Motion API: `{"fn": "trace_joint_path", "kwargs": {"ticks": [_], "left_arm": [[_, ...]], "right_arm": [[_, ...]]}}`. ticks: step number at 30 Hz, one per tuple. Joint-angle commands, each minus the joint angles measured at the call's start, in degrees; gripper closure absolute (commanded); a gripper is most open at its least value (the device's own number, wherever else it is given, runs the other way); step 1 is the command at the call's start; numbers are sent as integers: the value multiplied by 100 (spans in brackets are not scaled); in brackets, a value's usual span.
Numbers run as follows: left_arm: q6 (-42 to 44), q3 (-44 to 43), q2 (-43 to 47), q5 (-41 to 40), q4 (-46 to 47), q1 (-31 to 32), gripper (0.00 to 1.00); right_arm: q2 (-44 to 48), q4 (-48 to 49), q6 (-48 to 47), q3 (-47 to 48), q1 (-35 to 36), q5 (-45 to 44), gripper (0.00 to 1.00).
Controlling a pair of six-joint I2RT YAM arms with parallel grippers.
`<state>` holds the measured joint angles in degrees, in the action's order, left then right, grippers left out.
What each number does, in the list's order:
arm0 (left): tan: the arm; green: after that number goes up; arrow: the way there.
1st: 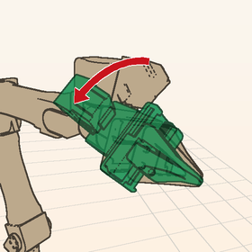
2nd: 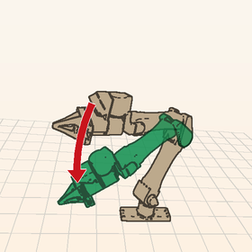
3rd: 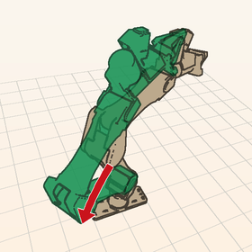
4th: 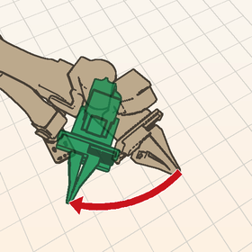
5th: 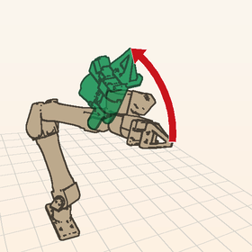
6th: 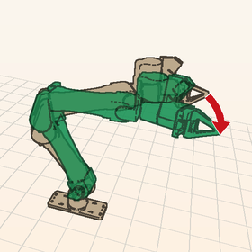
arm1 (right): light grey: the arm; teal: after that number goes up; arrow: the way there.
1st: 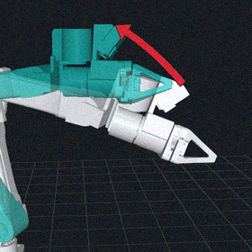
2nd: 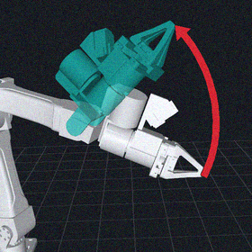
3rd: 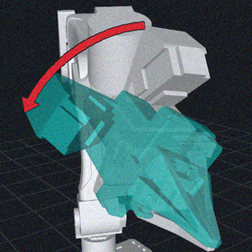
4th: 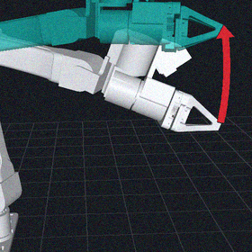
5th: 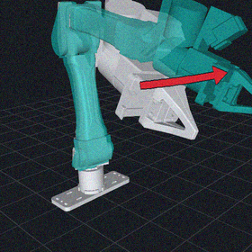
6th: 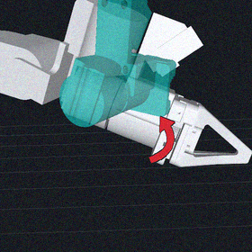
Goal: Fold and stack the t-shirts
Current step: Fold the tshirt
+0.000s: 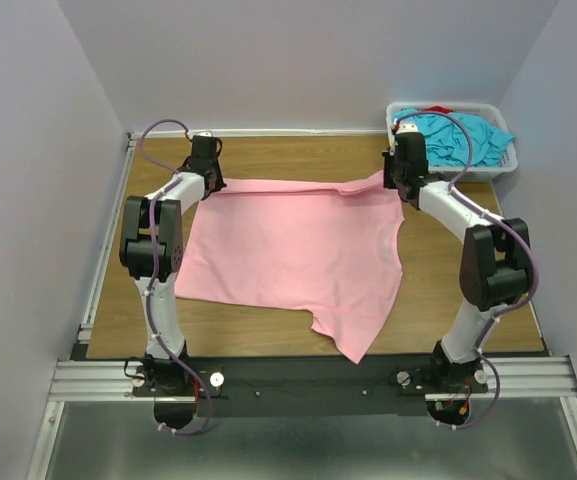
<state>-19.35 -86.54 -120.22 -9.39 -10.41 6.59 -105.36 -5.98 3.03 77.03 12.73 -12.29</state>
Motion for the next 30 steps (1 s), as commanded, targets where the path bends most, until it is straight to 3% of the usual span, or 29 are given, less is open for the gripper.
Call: {"fn": "trace_joint_path", "kwargs": {"ticks": [1, 10, 30], "left_arm": [[160, 76, 394, -125, -22, -114, 100], [186, 120, 500, -125, -267, -202, 100], [11, 1130, 1238, -230, -514, -193, 100]], "right_arm": [[630, 132, 268, -487, -43, 174, 99], [1439, 53, 532, -1515, -43, 175, 99], [2283, -615, 1771, -2588, -34, 605, 99]]}}
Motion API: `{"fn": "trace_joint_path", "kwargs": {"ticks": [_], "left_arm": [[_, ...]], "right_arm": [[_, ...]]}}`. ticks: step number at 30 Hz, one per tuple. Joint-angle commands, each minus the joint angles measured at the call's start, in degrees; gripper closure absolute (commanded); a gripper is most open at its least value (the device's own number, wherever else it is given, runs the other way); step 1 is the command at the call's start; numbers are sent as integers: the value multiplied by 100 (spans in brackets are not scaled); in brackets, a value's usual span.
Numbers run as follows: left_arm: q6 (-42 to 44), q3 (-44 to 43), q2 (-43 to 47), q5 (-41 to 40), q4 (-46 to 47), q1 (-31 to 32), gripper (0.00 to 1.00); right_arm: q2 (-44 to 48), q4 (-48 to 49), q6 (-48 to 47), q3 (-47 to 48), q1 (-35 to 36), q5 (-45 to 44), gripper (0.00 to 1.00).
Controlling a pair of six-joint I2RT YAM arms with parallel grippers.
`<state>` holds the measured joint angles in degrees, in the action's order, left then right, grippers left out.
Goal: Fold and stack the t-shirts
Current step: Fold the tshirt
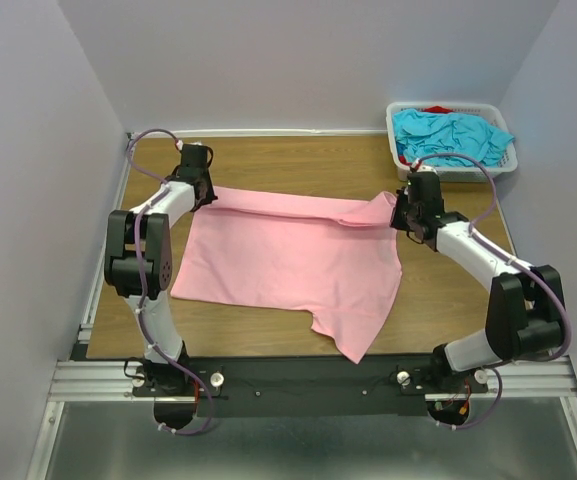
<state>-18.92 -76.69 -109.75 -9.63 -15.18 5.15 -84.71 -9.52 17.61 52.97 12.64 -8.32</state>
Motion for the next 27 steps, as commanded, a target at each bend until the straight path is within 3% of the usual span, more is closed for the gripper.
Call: {"fn": "trace_joint_path", "kwargs": {"ticks": [1, 27], "left_arm": [[-42, 206, 191, -206, -29, -49, 100], [28, 444, 323, -408, -284, -58, 100]], "right_arm": [[270, -278, 357, -260, -25, 286, 99], [376, -551, 780, -736, -25, 497, 99]]}}
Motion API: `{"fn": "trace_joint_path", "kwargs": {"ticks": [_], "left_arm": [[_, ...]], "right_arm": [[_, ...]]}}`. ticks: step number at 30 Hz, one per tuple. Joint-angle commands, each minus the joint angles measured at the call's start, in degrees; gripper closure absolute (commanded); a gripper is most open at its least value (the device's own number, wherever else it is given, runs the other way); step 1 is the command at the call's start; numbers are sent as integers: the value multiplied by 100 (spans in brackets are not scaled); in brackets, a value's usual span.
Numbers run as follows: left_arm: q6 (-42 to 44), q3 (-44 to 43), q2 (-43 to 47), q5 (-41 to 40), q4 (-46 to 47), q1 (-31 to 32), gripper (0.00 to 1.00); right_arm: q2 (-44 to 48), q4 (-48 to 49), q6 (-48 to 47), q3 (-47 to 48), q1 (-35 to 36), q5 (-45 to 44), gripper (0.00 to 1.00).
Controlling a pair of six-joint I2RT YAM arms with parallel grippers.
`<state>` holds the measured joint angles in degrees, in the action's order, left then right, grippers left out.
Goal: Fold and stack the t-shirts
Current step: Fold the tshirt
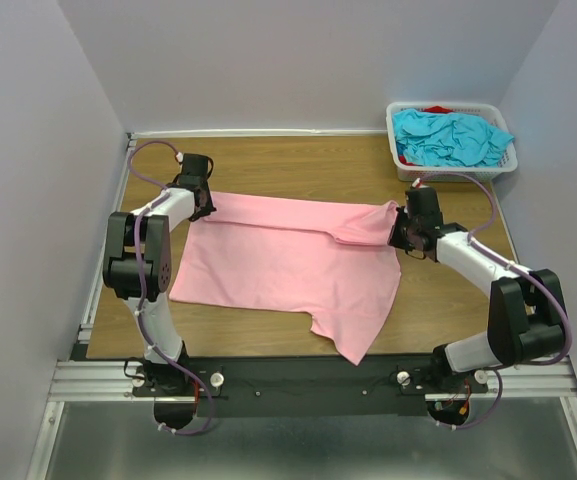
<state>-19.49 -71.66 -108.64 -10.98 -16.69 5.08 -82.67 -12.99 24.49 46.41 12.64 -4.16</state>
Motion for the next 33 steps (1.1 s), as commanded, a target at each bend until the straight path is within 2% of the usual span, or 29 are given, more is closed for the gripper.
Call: {"fn": "trace_joint_path", "kwargs": {"ticks": [1, 20, 22, 23, 25, 28, 30, 32, 33], "left_arm": [[85, -59, 194, -281, -133, -42, 100], [-205, 258, 300, -545, -344, -34, 100], [-266, 301, 282, -519, -361, -25, 100], [-301, 354, 299, -519, -370, -25, 100], [-363, 415, 361, -536, -362, -34, 93], [-451, 574, 615, -563, -301, -25, 72], [-486, 679, 817, -536, -256, -25, 61], [-495, 732, 976, -501, -265, -25, 56], [-538, 758, 1028, -466, -274, -25, 48]], "right_arm": [[173, -212, 108, -97, -34, 100, 99], [225, -388, 188, -370, -34, 179, 99], [225, -406, 188, -405, -25, 275, 98], [243, -432, 179, -422, -34, 354, 94], [295, -467, 161, -423, -25, 381, 86], [480, -529, 188, -335, -34, 364, 70], [559, -564, 196, -239, -34, 233, 59], [568, -573, 214, -28, -34, 74, 53], [551, -573, 231, 51, -34, -74, 49]]}}
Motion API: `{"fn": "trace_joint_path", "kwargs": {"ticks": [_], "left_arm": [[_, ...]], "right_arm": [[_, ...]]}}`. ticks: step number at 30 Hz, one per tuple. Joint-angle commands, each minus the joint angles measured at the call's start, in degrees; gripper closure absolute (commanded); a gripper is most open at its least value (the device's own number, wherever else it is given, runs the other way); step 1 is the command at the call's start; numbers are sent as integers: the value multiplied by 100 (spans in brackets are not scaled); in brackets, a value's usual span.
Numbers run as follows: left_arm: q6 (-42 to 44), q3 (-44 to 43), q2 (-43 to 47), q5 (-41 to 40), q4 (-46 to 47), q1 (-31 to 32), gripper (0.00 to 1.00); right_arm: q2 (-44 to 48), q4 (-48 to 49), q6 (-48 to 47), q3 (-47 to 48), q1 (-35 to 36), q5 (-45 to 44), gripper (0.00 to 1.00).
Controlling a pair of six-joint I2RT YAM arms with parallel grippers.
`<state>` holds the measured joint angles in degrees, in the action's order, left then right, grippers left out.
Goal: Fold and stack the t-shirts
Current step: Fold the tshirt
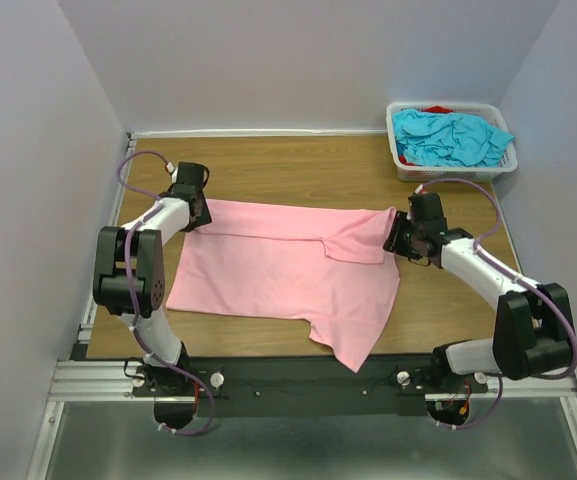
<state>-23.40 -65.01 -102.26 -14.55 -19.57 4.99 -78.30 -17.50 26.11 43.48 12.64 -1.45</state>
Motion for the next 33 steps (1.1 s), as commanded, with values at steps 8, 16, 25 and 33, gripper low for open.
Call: {"fn": "trace_joint_path", "kwargs": {"ticks": [8, 16, 25, 33], "left_arm": [[-131, -134, 1059, -216, 137, -25, 49], [46, -925, -21, 66, 410, -25, 59], [134, -1593, -1173, -4, 419, -34, 67], [186, -1585, -1560, -154, 419, -42, 72]], "right_arm": [[-650, 105, 280, 1092, -262, -356, 49], [-1397, 1213, 834, 1224, -728, 302, 52], [-1995, 1582, 949, 1549, -799, 831, 57], [-2417, 1688, 1010, 1646, -807, 1007, 61]]}}
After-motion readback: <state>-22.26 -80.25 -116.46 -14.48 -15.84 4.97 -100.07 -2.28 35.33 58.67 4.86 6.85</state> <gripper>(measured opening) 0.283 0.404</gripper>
